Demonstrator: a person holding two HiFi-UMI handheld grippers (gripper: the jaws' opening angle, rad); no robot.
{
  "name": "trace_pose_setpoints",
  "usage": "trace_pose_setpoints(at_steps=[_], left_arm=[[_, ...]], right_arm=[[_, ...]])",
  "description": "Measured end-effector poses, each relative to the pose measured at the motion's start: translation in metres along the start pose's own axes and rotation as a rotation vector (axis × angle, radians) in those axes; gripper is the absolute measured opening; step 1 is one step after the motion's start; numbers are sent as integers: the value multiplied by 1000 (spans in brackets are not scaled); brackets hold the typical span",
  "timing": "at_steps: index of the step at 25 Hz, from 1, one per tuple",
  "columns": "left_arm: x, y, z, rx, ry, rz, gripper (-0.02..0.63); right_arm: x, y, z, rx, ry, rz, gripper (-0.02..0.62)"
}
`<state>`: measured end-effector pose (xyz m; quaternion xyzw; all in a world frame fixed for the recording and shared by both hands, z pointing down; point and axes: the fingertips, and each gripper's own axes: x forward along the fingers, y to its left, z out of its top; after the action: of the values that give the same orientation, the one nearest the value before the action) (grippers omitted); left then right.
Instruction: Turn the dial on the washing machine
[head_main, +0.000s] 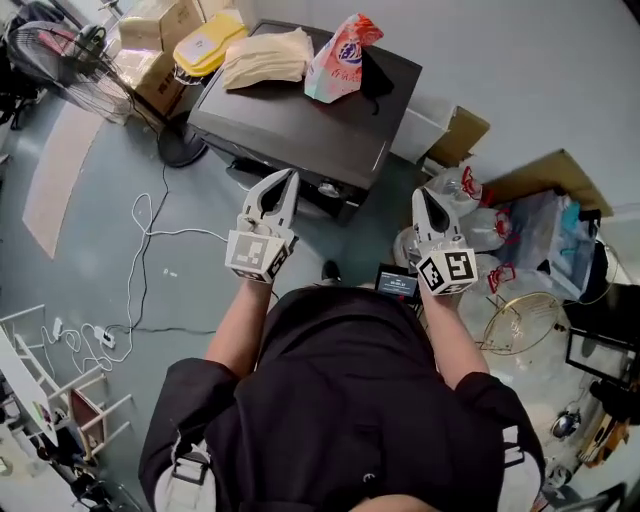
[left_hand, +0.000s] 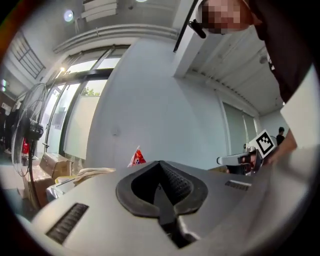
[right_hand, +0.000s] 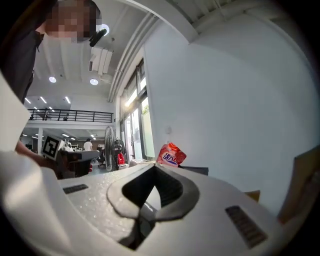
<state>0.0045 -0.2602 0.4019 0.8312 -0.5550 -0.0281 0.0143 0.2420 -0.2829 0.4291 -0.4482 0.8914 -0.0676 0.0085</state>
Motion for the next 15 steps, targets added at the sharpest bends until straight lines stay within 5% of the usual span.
trace_pose_setpoints(at_steps=[4, 9, 15], left_arm=[[-9, -25, 11, 0, 9, -52, -6], [-39, -62, 11, -99, 75, -138, -6], [-95, -118, -17, -135, 153, -225, -6]], right_arm=[[-33, 2, 5, -23, -25, -22, 2], [-88, 33, 3, -190, -15, -9, 0], [-175, 65, -22, -87, -14, -66, 0]])
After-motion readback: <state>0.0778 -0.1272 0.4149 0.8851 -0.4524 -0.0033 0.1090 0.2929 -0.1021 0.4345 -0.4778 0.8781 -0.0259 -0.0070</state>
